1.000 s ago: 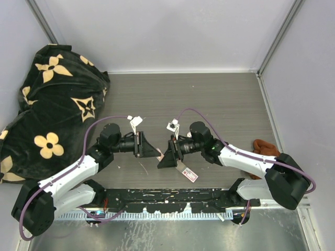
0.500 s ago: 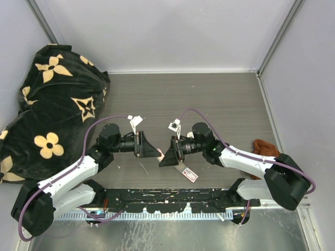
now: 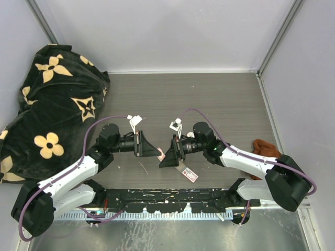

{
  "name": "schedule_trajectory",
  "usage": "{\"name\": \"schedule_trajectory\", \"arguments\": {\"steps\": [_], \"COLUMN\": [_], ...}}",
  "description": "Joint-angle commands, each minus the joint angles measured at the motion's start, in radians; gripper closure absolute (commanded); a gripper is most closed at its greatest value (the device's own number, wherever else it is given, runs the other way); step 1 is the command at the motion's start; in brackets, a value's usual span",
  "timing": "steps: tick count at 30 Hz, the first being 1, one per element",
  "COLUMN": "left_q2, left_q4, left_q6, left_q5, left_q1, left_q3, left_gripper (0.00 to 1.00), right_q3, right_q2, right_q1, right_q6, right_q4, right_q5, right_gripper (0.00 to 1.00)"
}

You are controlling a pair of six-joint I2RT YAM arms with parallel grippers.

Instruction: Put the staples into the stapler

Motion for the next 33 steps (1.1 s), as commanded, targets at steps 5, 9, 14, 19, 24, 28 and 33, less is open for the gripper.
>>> {"name": "schedule_trajectory", "arguments": {"steps": [5, 9, 14, 19, 24, 28, 33], "left_q2": [-0.020, -0.019, -0.023, -0.027, -0.027, -0.027, -0.030], "left_q4": [0.151, 0.158, 0.164, 0.173, 0.181, 0.153, 0.064], "left_q6": [-0.055, -0.057, -0.060, -0.063, -0.064, -0.051, 0.001], "left_q5": [0.037, 0.052, 0.058, 0.060, 0.068, 0.051, 0.012], "left_q1": [0.000, 0.000, 0.001, 0.000, 0.000, 0.000, 0.000], "left_q3": [-0.004, 0.000, 0.000, -0.001, -0.001, -0.003, 0.008], "left_gripper": [1.00, 1.00, 1.00, 1.00, 0.98, 0.58, 0.71], "right_q3": [-0.048, -0.061, -0.076, -0.061, -0.070, -0.087, -0.071], "right_q2": [-0.088, -0.088, -0.063, -0.032, -0.008, -0.017, 0.006], "right_q1": [-0.069, -0.071, -0.065, -0.012, 0.001, 0.000, 0.001], "right_q6": [0.092, 0.139, 0.205, 0.226, 0.273, 0.284, 0.302], "right_q4": [0.164, 0.229, 0.330, 0.378, 0.442, 0.428, 0.370], "right_q5": [-0.072, -0.081, -0.093, -0.081, -0.063, 0.003, 0.024], "right_gripper": [0.09, 0.12, 0.19, 0.27, 0.97, 1.00, 0.99]}}
